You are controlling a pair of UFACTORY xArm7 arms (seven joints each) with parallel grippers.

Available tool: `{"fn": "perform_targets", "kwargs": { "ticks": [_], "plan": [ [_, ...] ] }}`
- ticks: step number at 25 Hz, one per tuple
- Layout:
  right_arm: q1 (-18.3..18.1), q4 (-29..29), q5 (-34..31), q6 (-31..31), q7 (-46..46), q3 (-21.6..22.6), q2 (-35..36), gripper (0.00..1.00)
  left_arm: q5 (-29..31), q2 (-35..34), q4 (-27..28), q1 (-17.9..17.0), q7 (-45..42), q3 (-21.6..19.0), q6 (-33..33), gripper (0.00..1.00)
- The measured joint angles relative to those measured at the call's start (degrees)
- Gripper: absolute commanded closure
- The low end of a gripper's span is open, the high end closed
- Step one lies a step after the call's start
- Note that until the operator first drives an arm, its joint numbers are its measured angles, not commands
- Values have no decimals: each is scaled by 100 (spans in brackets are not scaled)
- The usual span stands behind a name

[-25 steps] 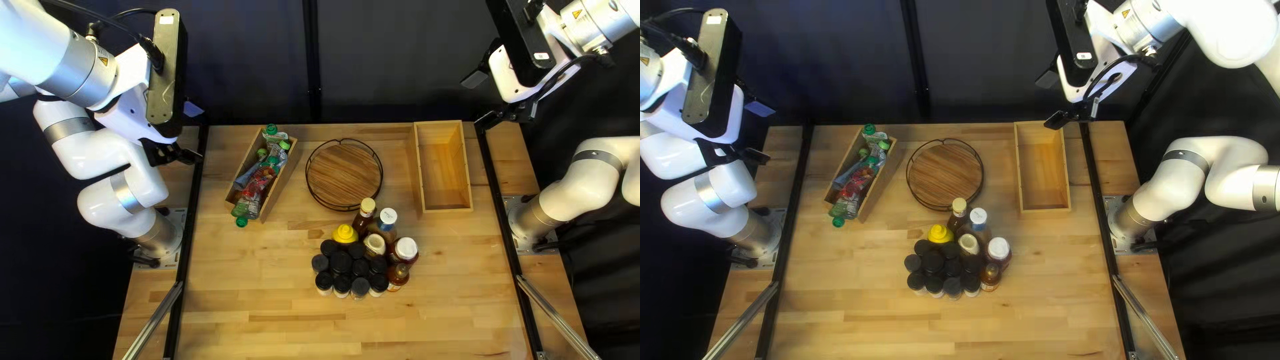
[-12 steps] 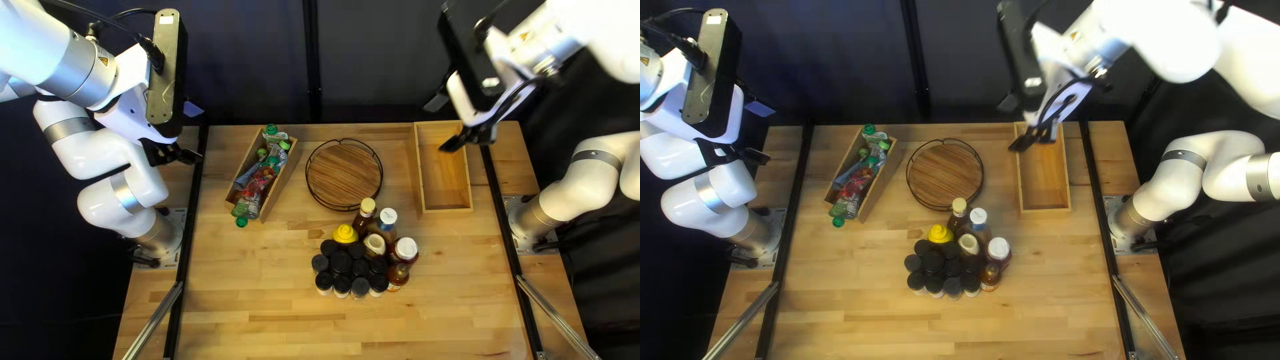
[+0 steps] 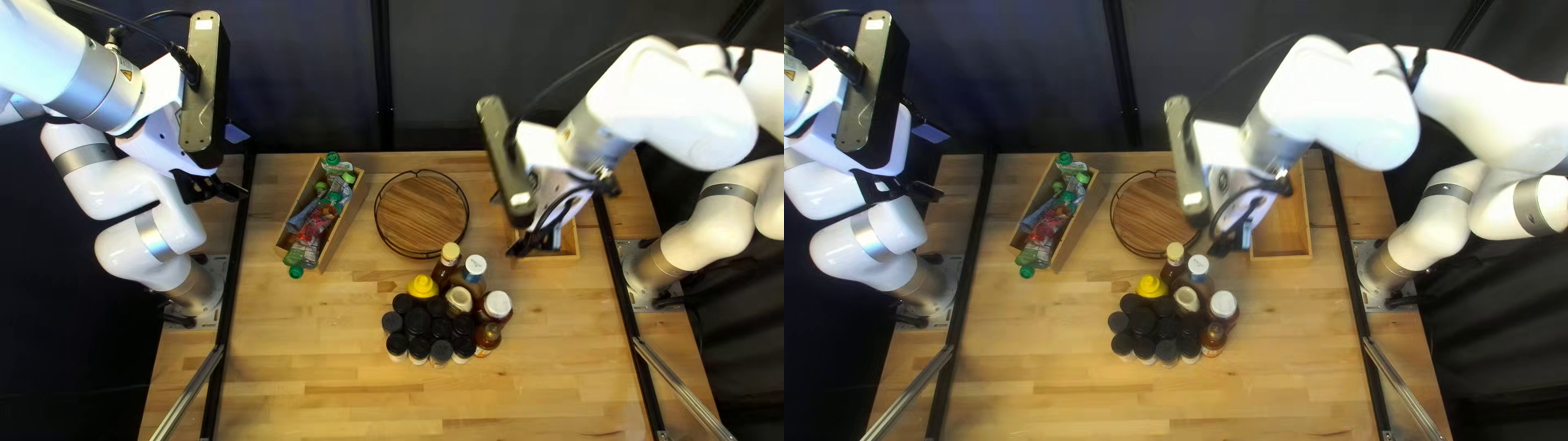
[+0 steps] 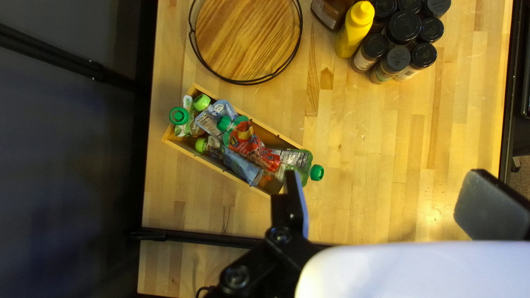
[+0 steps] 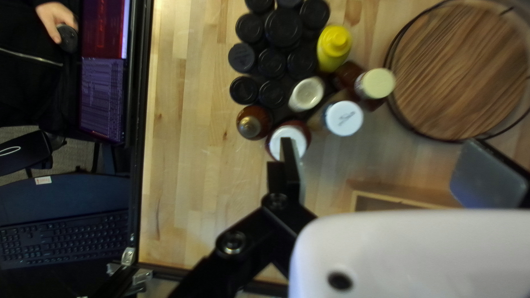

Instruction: Separate condiments, baby food and spices and place it in 3 different racks/containers

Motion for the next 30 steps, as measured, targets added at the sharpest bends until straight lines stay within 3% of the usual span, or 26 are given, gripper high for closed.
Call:
{"fn": "perform_targets", "kwargs": {
  "ticks": [5,18,30],
  "plan": [
    [-138,26,-460,-8,819,526,-541,0,0,0,0,0,0,0,0,0],
    [-453,-702,-1844,-822,2652,1522,-882,0,0,0,0,0,0,0,0,0],
    [-691,-1018,-2303,-1484,2875,1644,-1540,0,0,0,0,0,0,0,0,0]
  ]
}}
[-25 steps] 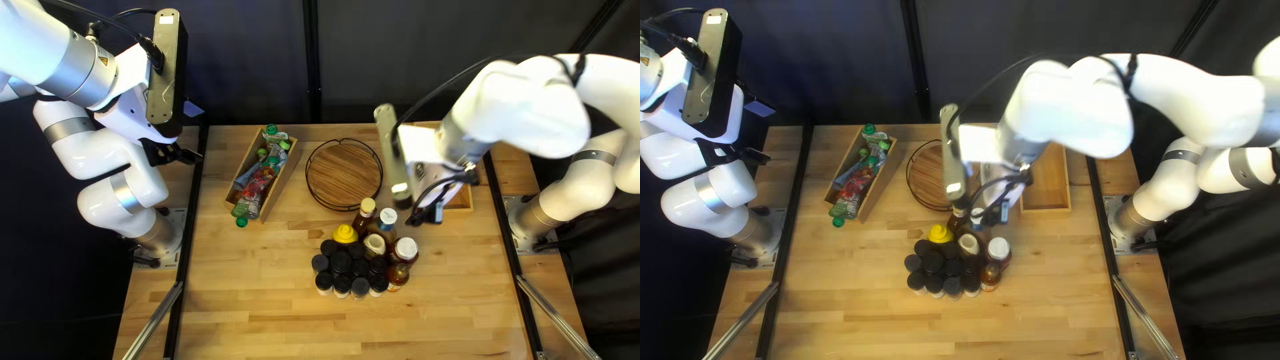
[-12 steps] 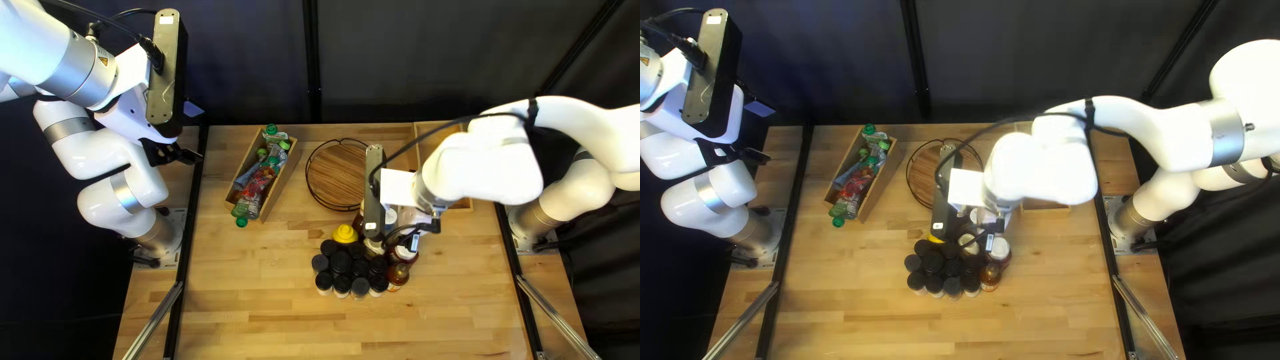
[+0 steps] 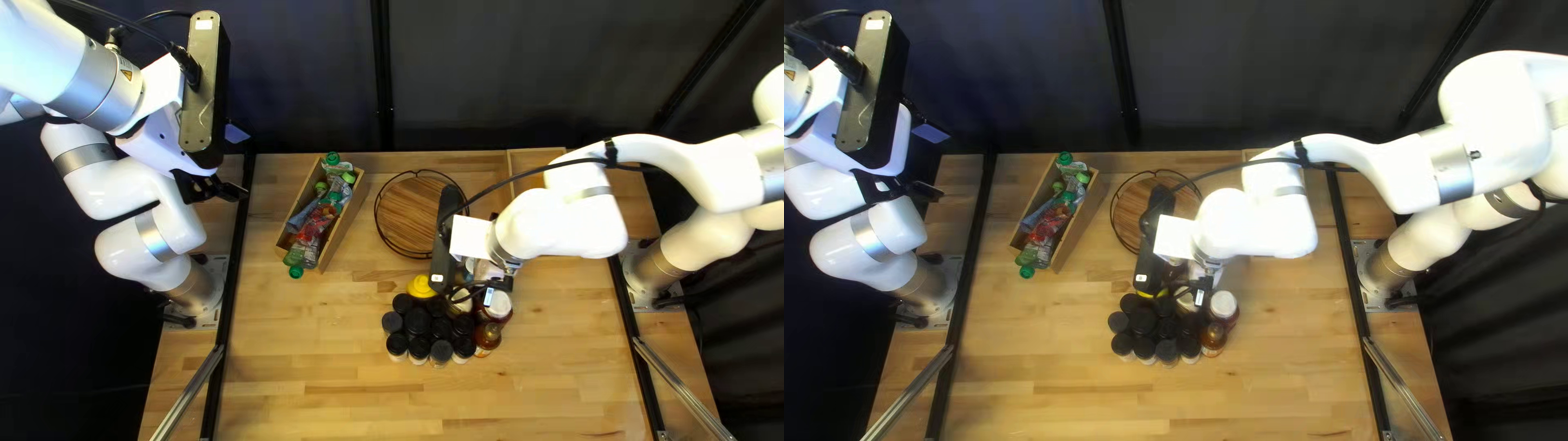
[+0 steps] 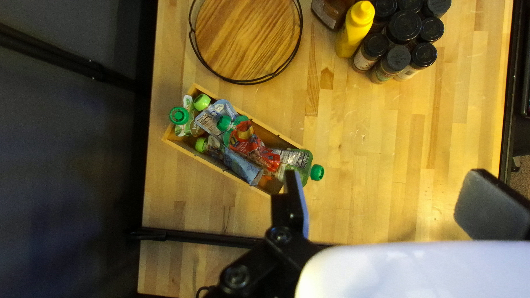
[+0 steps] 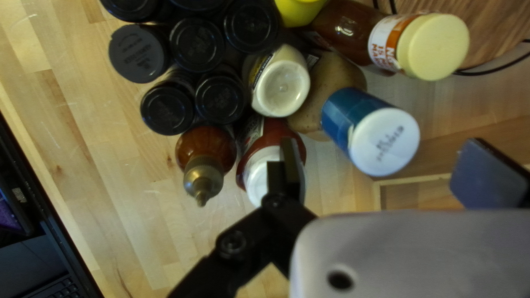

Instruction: Separate condiments, baby food and spices and place it in 3 different racks/containers

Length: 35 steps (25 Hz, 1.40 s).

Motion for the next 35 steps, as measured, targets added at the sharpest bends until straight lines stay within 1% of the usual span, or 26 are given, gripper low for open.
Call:
{"fn": "perform_targets", "kwargs": {
  "ticks": [1,2,3,4,5,9,14,18,22,25,28,32,35],
  "plan": [
    [-8,-11,-7,-40,-8,-1,-53,0,0,0,0,0,0,0,0,0],
    [-15,-22,-8,-79,-21,-2,-96,6,0,0,0,0,0,0,0,0],
    [-18,-39,-5,-117,-33,-5,-127,40,0,0,0,0,0,0,0,0],
    [-20,-57,5,-151,-45,-8,-146,93,0,0,0,0,0,0,0,0],
    [-20,-70,14,-176,-53,-10,-157,99,0,0,0,0,0,0,0,0],
    [-17,-78,47,-200,-66,-17,-132,100,0,0,0,0,0,0,0,0],
    [37,-94,254,-46,-224,-108,200,100,0,0,0,0,0,0,0,0],
    [111,14,468,288,-440,-273,562,100,0,0,0,0,0,0,0,0],
    [190,242,655,813,-676,-508,934,100,0,0,0,0,0,0,0,0],
    [254,407,802,1238,-950,-809,1269,100,0,0,0,0,0,0,0,0],
    [318,431,955,1505,-1247,-1175,1628,100,0,0,0,0,0,0,0,0],
    [379,233,1149,1729,-1690,-1817,2214,100,0,0,0,0,0,0,0,0],
    [327,-21,1184,1808,-1887,-2238,2552,100,0,0,0,0,0,0,0,0]
  ]
}}
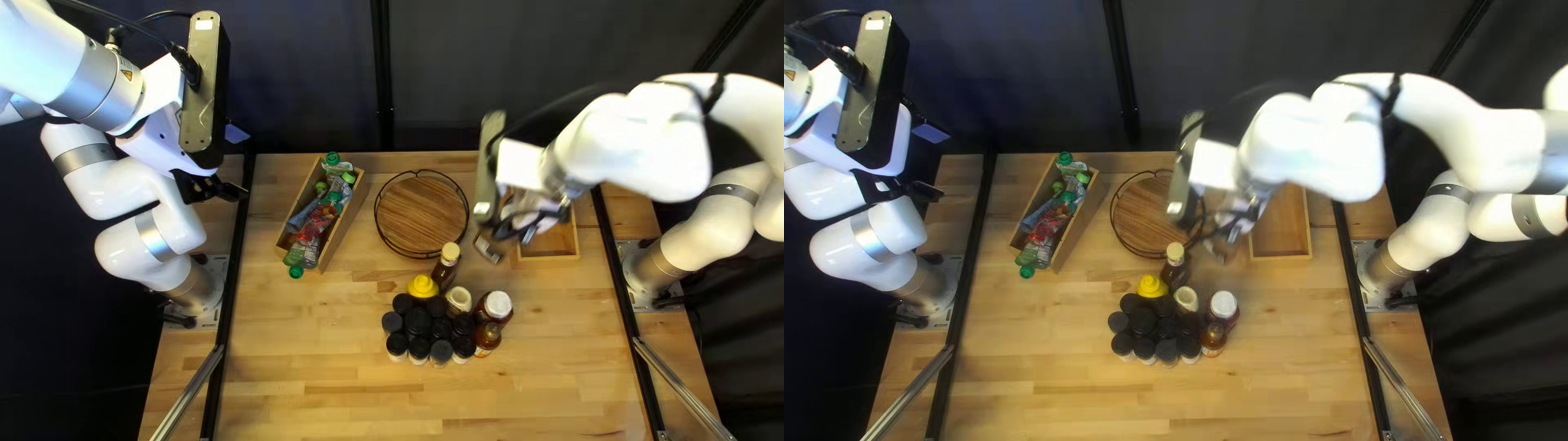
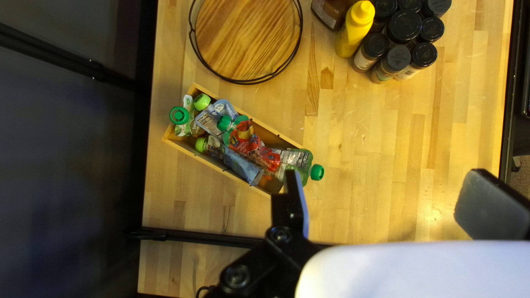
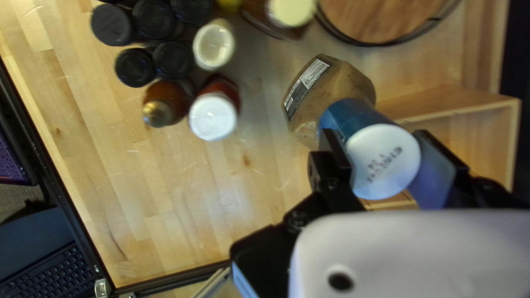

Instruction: Separate condiments, baby food and spices and place it in 3 different racks/containers

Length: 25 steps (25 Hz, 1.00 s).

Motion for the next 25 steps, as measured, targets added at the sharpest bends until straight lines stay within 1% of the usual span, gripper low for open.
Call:
{"fn": "perform_targets", "kwargs": {
  "ticks": [5,10,19,25],
  "plan": [
    [-214,-447,-93,89,-122,-536,479,100,0,0,0,0,0,0,0,0],
    [-488,-884,-265,54,-78,-853,790,100,0,0,0,0,0,0,0,0],
    [-866,-1758,-394,-353,70,-1202,1123,100,0,0,0,0,0,0,0,0],
    [-1068,-2163,-462,-612,140,-1363,1243,98,0,0,0,0,0,0,0,0]
  ]
}}
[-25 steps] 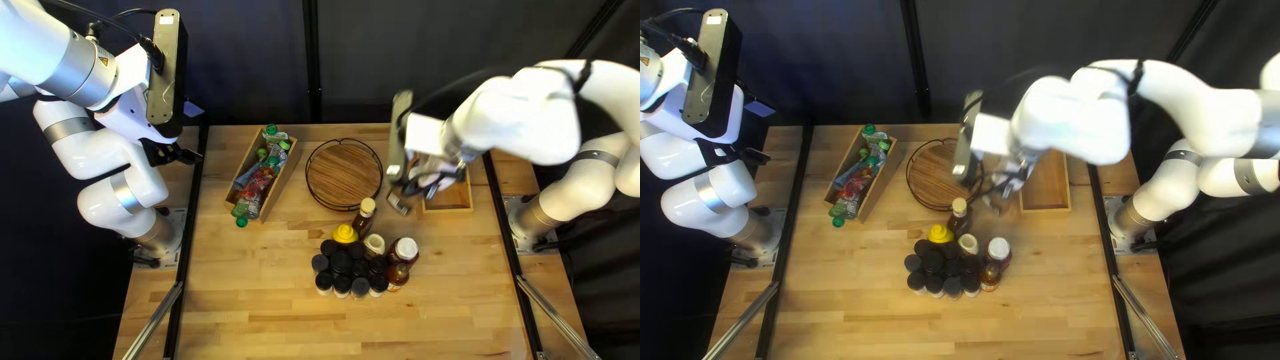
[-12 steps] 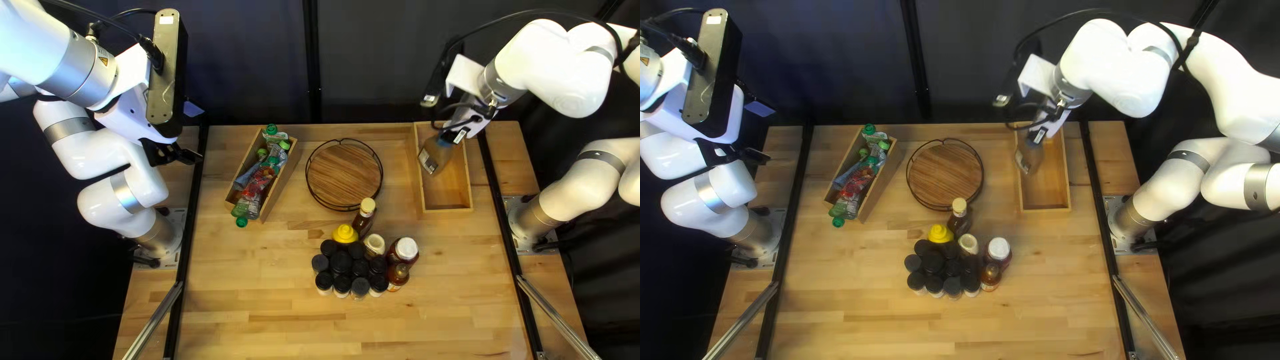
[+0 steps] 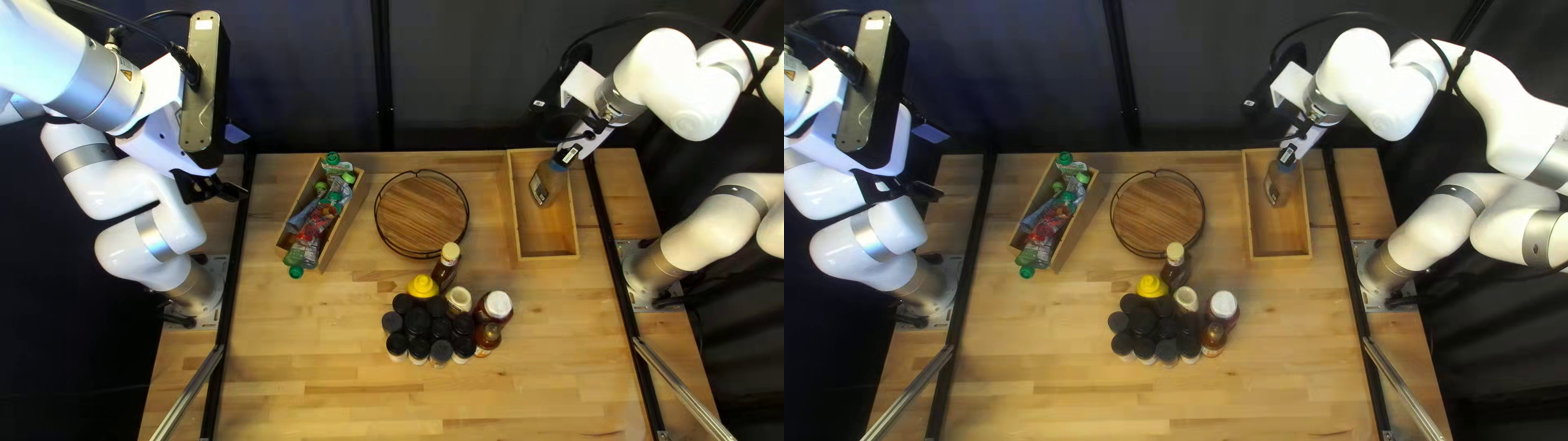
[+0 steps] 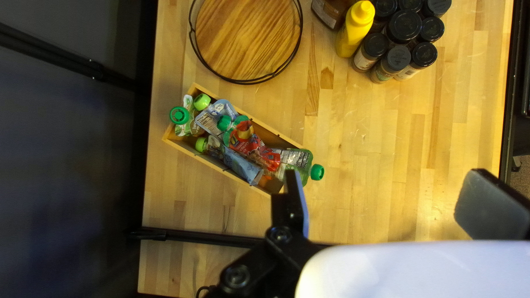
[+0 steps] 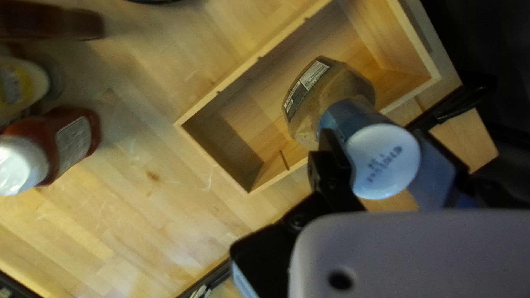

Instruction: Separate condiments, baby food and spices and place it in 3 different racks/containers

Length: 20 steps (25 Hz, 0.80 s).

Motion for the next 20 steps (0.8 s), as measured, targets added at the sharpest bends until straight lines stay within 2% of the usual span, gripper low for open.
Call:
{"fn": "perform_targets", "kwargs": {
  "ticks": [10,17,20],
  "plan": [
    [-343,-315,-103,-481,289,-36,-265,99,0,0,0,0,0,0,0,0],
    [-421,-313,-118,-676,515,92,-468,94,0,0,0,0,0,0,0,0],
    [-434,-316,-109,-782,569,133,-577,96,0,0,0,0,0,0,0,0]
  ]
}}
